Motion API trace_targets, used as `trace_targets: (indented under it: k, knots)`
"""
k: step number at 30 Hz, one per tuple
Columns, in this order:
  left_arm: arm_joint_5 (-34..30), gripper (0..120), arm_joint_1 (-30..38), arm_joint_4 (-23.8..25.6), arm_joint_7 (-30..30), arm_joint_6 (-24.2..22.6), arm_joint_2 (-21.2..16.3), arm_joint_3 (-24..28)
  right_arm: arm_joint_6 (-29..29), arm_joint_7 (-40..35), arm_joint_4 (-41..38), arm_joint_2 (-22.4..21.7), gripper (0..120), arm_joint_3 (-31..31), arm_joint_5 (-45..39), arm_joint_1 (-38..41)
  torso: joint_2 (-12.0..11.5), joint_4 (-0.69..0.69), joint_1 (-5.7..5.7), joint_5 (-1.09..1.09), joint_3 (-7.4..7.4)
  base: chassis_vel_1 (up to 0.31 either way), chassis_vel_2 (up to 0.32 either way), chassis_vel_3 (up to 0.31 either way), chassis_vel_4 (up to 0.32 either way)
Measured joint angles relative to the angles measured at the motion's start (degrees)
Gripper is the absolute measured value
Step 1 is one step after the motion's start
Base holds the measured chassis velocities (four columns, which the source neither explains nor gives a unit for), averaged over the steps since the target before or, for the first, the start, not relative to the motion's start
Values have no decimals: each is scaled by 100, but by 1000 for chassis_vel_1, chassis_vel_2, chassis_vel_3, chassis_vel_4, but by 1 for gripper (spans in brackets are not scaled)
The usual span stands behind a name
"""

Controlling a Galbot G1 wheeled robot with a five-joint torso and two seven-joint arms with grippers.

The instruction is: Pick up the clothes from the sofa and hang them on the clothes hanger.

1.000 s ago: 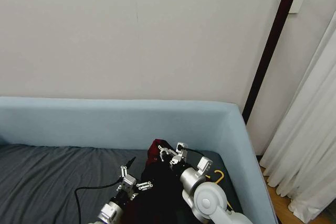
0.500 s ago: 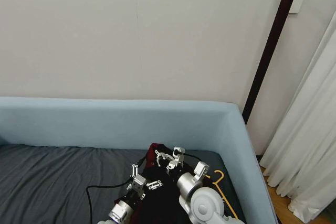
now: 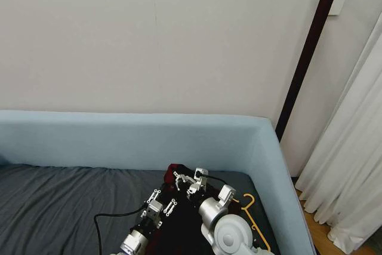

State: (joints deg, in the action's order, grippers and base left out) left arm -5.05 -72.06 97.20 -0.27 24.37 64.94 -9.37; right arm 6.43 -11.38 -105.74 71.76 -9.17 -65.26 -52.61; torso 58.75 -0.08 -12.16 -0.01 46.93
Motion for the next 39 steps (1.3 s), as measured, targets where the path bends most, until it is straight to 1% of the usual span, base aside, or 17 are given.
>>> trace_targets:
  k: [2,3,4,7,14,18,21,22,25,27,28,31,32,35,36,37,39]
  knots:
    - [-3,14,-1,7,-10,3,7,-1,1,-3,2,-3,0,-3,3,3,0,0,0,0,0,0,0,0,0]
    - [-3,14,-1,7,-10,3,7,-1,1,-3,2,-3,0,-3,3,3,0,0,0,0,0,0,0,0,0]
    - [-3,10,-4,20,-12,3,6,-3,1,-9,15,-3,0,-2,4,11,0,0,0,0,0,0,0,0,0]
    - [-3,0,-15,31,-13,4,5,-11,1,-30,62,1,0,1,5,27,0,0,0,1,0,0,0,0,0]
    - [3,0,-43,52,-13,4,11,-74,1,-40,88,-9,0,1,84,28,0,0,0,0,0,0,0,0,0]
    - [-21,0,-133,126,9,4,-57,-275,0,109,101,-45,2,14,288,-9,0,0,0,0,0,0,0,0,0]
    - [-147,0,-307,268,86,4,-289,-620,71,144,27,-107,15,30,472,-128,0,0,0,1,0,0,0,0,0]
    - [-147,0,-307,268,86,4,-289,-620,71,144,27,-107,15,30,472,-128,0,0,0,1,0,0,0,0,0]
    - [-243,0,-568,328,152,1,-627,-971,158,-31,-30,-121,30,77,511,-256,0,0,0,1,0,0,0,0,0]
    - [-265,0,-615,328,157,-1,-681,-1020,165,-56,-29,-119,31,84,513,-275,0,0,0,1,0,0,0,0,0]
    - [-304,0,-717,299,172,-2,-787,-1126,178,-140,-10,-112,39,94,514,-309,0,0,1,0,0,0,0,0,0]
    - [-355,0,-930,142,183,21,-951,-1292,334,-607,93,-90,50,89,502,-328,0,0,1,0,0,0,0,0,0]
    - [-355,0,-930,142,183,21,-951,-1292,334,-607,93,-90,50,89,502,-328,0,0,1,0,0,0,0,0,0]
    - [-360,0,-1066,0,186,59,-999,-1392,547,-1015,289,-63,62,75,543,-286,0,0,1,0,0,0,0,0,0]
    - [-351,0,-1134,-140,187,115,-993,-1456,627,-1182,508,-24,70,58,611,-222,0,0,1,0,0,0,0,0,0]
    - [-351,0,-1134,-140,187,115,-993,-1456,627,-1182,508,-24,70,58,611,-222,0,0,1,0,0,0,0,0,0]
    - [-319,0,-1190,-289,188,187,-947,-1528,640,-1232,888,31,80,35,784,-122,0,0,1,0,0,0,0,0,0]
